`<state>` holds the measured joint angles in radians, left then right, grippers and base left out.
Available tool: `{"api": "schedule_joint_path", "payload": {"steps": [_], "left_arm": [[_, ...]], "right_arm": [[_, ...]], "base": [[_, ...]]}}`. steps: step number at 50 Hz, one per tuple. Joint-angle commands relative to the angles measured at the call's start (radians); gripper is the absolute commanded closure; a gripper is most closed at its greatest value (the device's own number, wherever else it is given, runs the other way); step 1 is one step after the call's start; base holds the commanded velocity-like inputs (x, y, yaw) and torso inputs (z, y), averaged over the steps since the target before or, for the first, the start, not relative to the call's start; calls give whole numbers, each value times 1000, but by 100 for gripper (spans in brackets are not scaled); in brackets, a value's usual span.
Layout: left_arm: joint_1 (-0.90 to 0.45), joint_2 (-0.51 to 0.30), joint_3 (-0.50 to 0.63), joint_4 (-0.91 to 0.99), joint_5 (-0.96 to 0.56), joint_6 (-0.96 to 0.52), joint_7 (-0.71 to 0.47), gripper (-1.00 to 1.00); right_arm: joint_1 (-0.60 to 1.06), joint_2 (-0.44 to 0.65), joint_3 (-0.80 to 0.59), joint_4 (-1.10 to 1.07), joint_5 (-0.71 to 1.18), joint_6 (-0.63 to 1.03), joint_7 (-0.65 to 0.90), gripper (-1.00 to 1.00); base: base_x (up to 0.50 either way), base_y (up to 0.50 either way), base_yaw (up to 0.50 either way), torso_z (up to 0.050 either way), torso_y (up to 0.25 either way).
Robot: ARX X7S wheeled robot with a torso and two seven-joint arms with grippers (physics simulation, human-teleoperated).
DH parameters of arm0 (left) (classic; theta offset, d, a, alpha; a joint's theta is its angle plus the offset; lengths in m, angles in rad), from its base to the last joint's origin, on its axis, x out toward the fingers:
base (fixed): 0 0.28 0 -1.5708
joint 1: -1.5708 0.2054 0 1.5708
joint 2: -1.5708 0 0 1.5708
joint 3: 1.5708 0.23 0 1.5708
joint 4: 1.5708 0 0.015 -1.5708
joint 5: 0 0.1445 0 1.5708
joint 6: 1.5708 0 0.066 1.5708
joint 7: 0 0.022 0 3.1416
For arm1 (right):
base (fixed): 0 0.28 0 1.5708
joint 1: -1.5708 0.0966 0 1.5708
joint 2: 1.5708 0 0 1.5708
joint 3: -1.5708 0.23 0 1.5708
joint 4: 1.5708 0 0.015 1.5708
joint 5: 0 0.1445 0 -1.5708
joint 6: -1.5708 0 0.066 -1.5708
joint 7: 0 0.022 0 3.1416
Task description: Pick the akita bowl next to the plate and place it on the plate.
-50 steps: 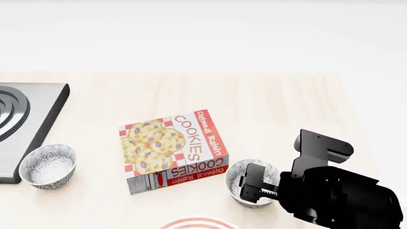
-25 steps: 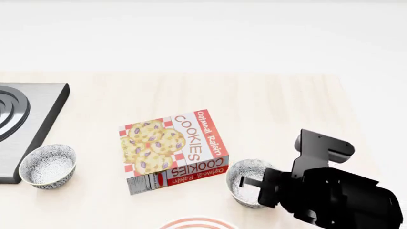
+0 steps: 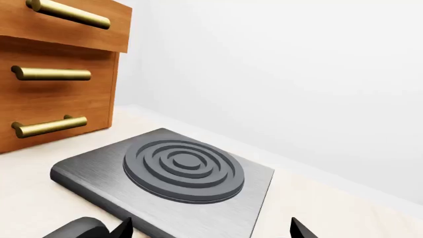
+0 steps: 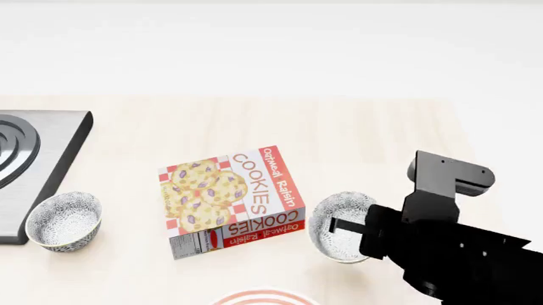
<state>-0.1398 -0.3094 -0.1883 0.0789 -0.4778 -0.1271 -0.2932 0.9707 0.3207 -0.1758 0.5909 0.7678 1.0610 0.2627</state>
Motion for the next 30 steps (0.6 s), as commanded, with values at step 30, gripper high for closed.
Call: {"api": "schedule_joint_path", "payload": {"steps": [30], "left_arm": [[1, -6, 6, -7, -7, 8, -7, -100]], "right_arm": [[84, -36, 306, -427, 393, 491, 429, 100]], "base": [[0, 0, 0, 0, 0]]}}
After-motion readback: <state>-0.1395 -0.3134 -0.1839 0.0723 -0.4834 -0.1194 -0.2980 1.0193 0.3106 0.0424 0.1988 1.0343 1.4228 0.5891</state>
